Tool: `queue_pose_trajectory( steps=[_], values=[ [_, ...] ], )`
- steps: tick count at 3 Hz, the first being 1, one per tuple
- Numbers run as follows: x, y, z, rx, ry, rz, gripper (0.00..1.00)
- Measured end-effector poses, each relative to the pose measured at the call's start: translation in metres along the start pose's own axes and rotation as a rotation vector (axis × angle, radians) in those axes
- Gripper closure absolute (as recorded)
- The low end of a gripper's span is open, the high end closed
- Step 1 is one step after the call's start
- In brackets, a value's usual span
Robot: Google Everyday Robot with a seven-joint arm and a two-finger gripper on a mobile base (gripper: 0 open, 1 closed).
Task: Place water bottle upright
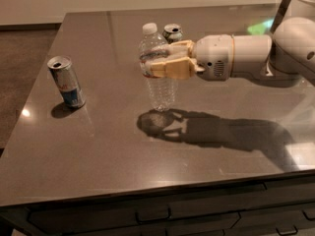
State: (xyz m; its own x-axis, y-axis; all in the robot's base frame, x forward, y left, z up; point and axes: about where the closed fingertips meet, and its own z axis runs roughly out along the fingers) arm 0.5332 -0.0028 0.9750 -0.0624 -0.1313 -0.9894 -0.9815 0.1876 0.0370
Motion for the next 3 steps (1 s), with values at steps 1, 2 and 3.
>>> queue_pose_trajectory(
  steps=[1,2,3],
  values=[
    [0.006,-0.005,-0.005,0.011,-0.099,0.012,1.00],
    [0.014,-0.008,-0.009,0.019,-0.163,0.014,1.00],
    [0.020,-0.009,-0.012,0.043,-0.188,0.001,0.83]
  ],
)
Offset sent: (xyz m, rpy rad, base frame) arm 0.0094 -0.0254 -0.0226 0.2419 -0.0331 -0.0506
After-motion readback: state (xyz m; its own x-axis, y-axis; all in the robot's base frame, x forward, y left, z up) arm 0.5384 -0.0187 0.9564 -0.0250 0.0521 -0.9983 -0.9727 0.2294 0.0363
